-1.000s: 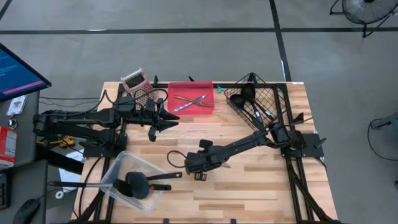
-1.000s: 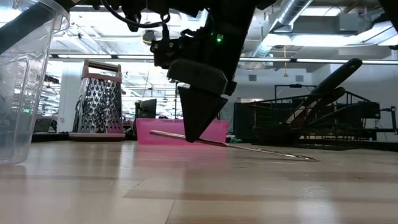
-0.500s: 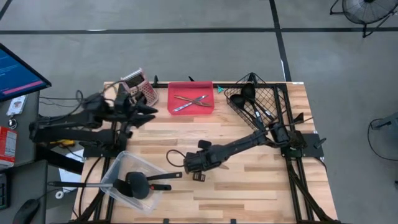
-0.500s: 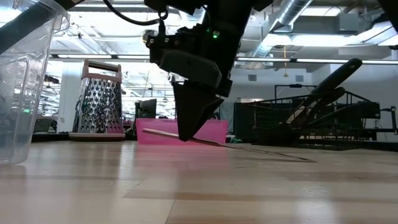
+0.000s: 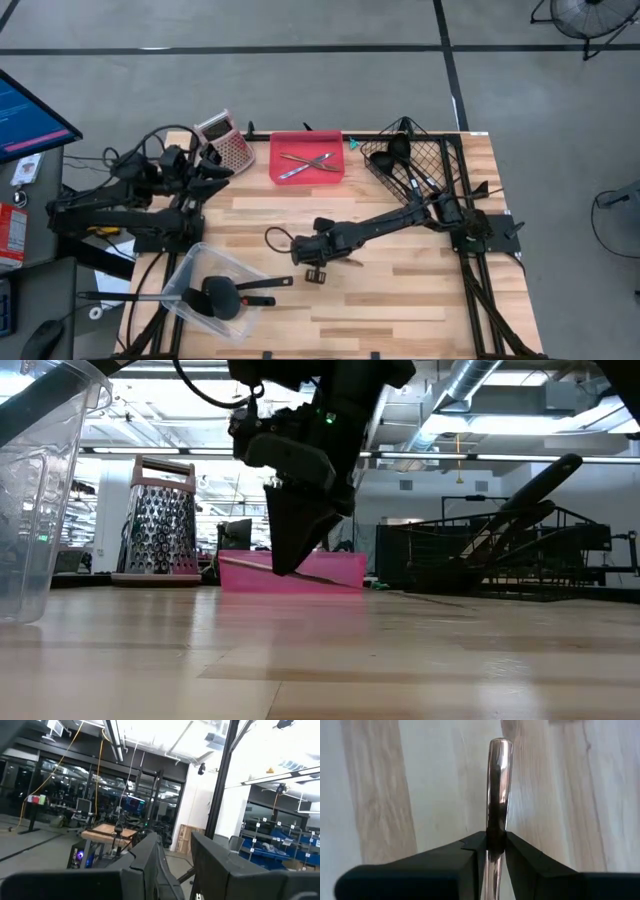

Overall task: Pick & Place Kitchen Items
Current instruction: Put the gold table knife into the pink bin

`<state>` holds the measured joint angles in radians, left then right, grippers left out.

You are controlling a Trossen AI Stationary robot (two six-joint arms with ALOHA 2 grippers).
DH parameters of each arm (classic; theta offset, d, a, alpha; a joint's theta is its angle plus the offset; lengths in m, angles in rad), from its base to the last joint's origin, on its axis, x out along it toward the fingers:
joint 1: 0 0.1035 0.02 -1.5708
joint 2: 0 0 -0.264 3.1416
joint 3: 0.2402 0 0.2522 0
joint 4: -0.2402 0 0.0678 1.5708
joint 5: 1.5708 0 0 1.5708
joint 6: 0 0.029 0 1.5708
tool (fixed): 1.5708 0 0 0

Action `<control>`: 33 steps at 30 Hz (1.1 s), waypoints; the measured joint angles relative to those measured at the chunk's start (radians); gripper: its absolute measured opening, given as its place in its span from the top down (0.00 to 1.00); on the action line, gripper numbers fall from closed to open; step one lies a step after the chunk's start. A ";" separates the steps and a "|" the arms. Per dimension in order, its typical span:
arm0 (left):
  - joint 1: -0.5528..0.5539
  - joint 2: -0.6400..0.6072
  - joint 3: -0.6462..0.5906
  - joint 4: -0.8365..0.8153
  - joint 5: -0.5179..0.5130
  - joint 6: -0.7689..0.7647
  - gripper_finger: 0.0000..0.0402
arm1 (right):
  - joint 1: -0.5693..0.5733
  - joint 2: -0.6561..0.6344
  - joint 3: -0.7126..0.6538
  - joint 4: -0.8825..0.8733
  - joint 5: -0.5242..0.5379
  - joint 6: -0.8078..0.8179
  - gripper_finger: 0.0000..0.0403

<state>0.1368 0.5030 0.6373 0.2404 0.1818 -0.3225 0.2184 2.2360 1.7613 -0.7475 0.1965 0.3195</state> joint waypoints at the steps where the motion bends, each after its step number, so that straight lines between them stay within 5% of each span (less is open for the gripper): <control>1: 0.000 0.000 0.000 -0.005 0.000 0.000 0.75 | -0.001 0.000 0.007 0.000 -0.004 -0.009 0.84; 10: 0.000 0.000 0.000 -0.024 -0.001 0.000 0.75 | -0.041 0.000 0.089 -0.036 -0.028 -0.092 0.84; 33: 0.000 -0.064 0.000 -0.042 -0.001 -0.008 0.75 | -0.257 0.000 0.414 -0.143 -0.305 -0.352 0.84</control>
<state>0.1368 0.4393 0.6373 0.1982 0.1810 -0.3302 -0.0382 2.2356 2.1754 -0.8901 -0.1081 -0.0323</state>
